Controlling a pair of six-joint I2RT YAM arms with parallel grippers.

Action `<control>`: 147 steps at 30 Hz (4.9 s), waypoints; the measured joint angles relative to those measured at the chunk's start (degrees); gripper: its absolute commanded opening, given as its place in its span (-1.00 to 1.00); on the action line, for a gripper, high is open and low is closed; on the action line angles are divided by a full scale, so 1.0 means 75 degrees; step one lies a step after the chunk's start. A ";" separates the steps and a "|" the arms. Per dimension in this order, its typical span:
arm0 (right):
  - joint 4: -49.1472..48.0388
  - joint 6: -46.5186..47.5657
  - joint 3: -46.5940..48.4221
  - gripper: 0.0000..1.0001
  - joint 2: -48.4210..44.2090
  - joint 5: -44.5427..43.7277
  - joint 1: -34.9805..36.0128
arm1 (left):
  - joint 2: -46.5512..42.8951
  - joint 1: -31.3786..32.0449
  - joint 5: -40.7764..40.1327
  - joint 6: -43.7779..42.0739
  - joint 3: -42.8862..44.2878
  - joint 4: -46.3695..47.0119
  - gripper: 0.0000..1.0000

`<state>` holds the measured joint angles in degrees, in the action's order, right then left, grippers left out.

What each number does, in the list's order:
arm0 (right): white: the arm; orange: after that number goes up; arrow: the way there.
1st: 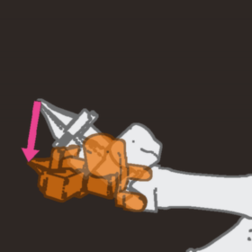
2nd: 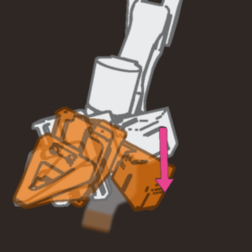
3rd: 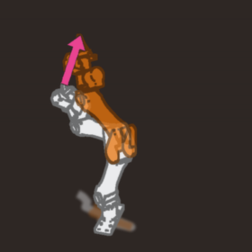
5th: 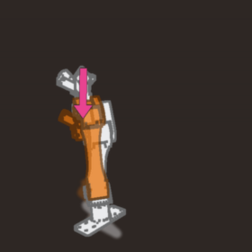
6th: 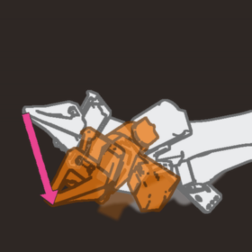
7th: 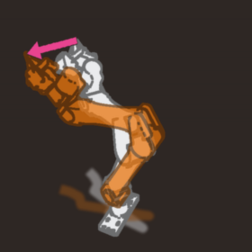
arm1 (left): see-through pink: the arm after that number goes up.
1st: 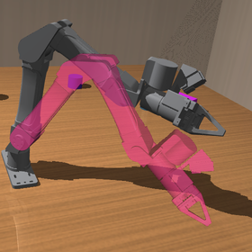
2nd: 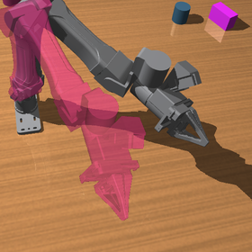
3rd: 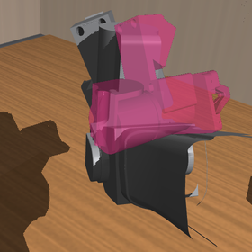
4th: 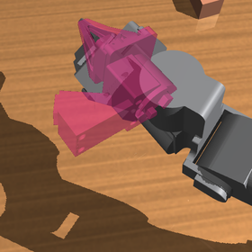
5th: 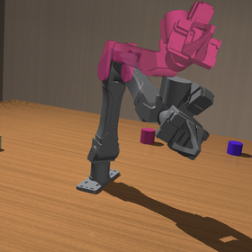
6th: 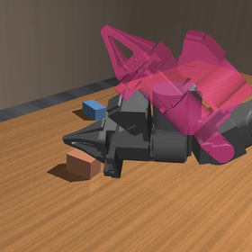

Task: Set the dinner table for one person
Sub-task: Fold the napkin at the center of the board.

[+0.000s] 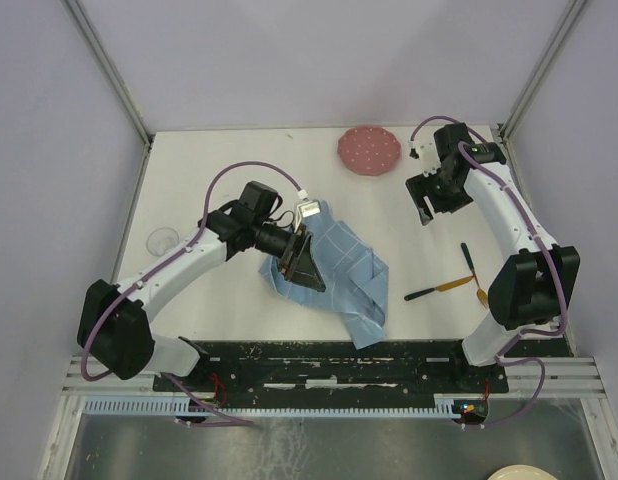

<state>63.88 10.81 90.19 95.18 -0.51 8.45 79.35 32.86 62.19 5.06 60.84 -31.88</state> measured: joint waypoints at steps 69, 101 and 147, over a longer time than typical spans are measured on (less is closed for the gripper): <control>0.0041 0.0143 -0.0256 0.60 -0.0484 0.0373 0.0000 | 0.3512 -0.1865 -0.5225 -0.3395 0.1976 -0.0586 0.57; -0.0003 0.0195 -0.0388 0.60 -0.0487 0.0233 0.0000 | 0.3993 -0.2057 -0.5863 -0.3401 0.2430 -0.0711 0.32; -0.0003 0.0201 -0.0405 0.60 -0.0571 0.0181 -0.0035 | 0.4010 -0.1585 -0.5968 -0.3299 0.2436 -0.0764 -0.94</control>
<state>63.86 12.32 87.15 90.89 0.84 8.19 109.43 20.97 17.43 -19.68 79.11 -37.60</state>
